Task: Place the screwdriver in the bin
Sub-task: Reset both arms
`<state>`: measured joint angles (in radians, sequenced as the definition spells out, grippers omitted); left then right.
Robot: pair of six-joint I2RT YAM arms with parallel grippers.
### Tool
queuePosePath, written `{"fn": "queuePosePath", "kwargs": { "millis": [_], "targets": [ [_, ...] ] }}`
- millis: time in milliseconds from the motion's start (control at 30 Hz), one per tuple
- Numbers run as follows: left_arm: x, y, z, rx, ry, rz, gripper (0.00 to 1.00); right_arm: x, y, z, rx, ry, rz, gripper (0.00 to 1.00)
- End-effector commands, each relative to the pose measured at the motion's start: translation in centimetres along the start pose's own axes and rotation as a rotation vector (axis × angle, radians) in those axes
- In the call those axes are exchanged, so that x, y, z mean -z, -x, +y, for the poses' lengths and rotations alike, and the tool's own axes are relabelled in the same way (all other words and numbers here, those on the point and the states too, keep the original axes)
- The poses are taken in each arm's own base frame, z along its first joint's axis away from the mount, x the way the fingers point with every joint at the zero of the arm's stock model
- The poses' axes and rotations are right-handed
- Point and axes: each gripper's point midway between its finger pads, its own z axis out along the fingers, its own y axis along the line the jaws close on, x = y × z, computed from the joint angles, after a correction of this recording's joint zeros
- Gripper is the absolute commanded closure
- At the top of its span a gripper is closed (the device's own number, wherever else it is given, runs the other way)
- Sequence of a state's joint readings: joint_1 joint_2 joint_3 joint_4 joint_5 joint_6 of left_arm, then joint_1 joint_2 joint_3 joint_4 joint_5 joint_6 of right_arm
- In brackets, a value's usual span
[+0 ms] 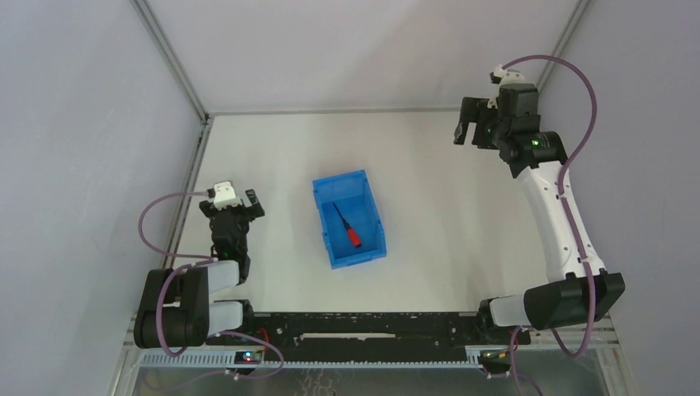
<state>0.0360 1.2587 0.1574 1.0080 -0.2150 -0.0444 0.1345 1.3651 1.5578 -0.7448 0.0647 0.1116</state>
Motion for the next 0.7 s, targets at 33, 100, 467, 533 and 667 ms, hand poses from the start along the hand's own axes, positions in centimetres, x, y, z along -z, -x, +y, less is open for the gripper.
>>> {"fn": "queuePosePath", "kwargs": {
  "millis": [33, 100, 467, 533, 667],
  "targets": [
    [-0.9, 2.6, 0.2, -0.003, 0.014, -0.075, 0.00, 0.1, -0.1, -1.5, 0.006, -0.005, 0.012, 0.00],
    [-0.9, 2.6, 0.2, -0.003, 0.015, -0.075, 0.00, 0.0, -0.1, -1.9, -0.001, -0.007, 0.013, 0.00],
    [-0.9, 2.7, 0.1, -0.003, 0.014, -0.076, 0.00, -0.1, -0.2, -2.1, 0.017, -0.010, 0.004, 0.00],
    [-0.9, 2.7, 0.2, -0.003, 0.015, -0.076, 0.00, 0.0, -0.2, -2.1, 0.021, -0.011, 0.002, 0.00],
    [-0.9, 2.7, 0.2, -0.003, 0.015, -0.076, 0.00, 0.1, -0.1, -2.3, 0.018, -0.019, -0.008, 0.00]
  ]
}}
